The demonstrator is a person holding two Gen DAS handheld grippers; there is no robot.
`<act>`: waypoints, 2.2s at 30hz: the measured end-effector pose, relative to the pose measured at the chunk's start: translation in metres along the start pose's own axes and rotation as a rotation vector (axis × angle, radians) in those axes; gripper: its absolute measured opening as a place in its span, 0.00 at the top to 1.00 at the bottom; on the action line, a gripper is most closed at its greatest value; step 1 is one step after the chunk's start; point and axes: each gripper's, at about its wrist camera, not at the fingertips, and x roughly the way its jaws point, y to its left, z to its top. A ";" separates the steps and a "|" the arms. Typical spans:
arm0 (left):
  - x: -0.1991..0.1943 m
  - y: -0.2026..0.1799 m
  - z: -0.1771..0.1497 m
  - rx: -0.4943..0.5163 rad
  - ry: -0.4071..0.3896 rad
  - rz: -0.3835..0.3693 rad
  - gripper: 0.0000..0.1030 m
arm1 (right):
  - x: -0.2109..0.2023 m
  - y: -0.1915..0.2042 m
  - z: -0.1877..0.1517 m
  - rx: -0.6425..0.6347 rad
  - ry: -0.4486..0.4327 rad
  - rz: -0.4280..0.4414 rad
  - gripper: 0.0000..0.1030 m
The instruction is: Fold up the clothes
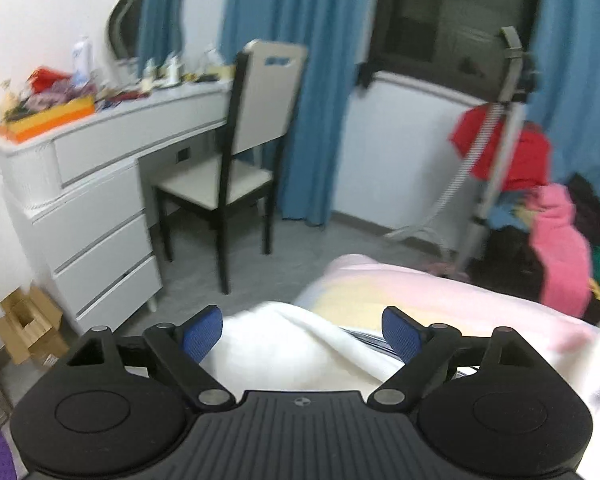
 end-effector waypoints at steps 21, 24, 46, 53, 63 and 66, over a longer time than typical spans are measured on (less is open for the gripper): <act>0.037 -0.260 -0.083 0.247 -0.067 -0.288 0.14 | -0.136 -0.213 0.011 0.107 -0.256 -0.349 0.27; 0.076 -0.270 -0.078 0.254 -0.010 -0.266 0.25 | -0.122 -0.231 0.014 0.122 -0.240 -0.334 0.27; -0.175 -0.228 -0.224 0.585 -0.118 -0.608 0.97 | -0.166 -0.207 0.005 0.170 -0.357 -0.397 0.27; -0.144 -0.207 -0.321 0.543 0.116 -0.536 0.97 | -0.172 -0.194 -0.003 0.134 -0.336 -0.392 0.27; -0.134 -0.185 -0.313 0.234 0.218 -0.592 0.96 | -0.157 -0.202 0.011 0.190 -0.317 -0.292 0.36; -0.133 -0.181 -0.311 0.215 0.235 -0.605 0.96 | -0.135 -0.203 0.047 0.194 -0.326 -0.287 0.36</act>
